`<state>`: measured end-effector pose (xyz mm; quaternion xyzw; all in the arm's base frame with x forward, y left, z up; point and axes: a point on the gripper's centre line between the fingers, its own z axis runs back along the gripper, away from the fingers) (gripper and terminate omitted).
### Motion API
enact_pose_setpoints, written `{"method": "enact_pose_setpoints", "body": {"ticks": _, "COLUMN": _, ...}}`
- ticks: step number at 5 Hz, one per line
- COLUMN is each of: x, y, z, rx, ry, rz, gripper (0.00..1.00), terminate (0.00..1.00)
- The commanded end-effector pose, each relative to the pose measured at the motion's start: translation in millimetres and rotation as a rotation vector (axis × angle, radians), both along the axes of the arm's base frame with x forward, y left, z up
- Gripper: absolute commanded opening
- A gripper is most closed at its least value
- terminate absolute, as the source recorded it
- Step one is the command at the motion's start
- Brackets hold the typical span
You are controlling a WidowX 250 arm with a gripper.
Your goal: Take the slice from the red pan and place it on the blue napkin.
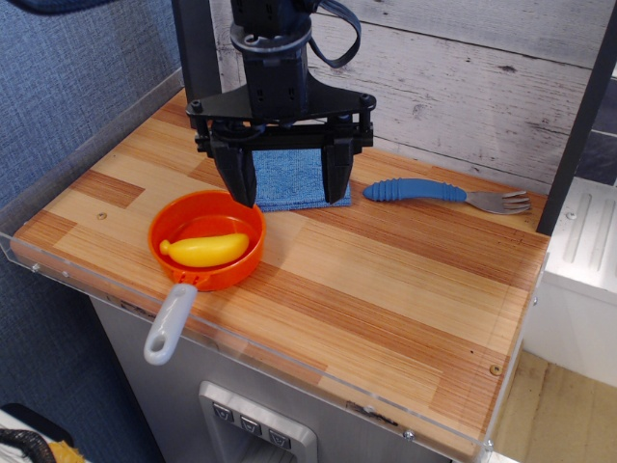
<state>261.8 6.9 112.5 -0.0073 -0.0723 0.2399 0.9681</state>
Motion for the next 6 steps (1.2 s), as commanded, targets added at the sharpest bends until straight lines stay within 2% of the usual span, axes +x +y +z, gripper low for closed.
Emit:
{"method": "enact_pose_setpoints", "body": {"ticks": 1, "x": 0, "y": 0, "z": 0, "rx": 0.0, "ry": 0.0, "rz": 0.0, "gripper": 1.0, "terminate": 0.0}}
{"method": "enact_pose_setpoints", "body": {"ticks": 2, "x": -5, "y": 15, "z": -7, "rx": 0.02, "ry": 0.008, "rz": 0.25, "gripper": 1.0, "terminate": 0.0}}
{"method": "enact_pose_setpoints", "body": {"ticks": 3, "x": -8, "y": 36, "z": -17, "rx": 0.012, "ry": -0.044, "rz": 0.5, "gripper": 1.0, "terminate": 0.0}}
{"method": "enact_pose_setpoints", "body": {"ticks": 5, "x": 0, "y": 70, "z": -34, "rx": -0.08, "ry": -0.027, "rz": 1.002, "gripper": 1.0, "terminate": 0.0}}
{"method": "enact_pose_setpoints", "body": {"ticks": 6, "x": 2, "y": 82, "z": -41, "rx": -0.091, "ry": -0.019, "rz": 1.252, "gripper": 1.0, "terminate": 0.0}}
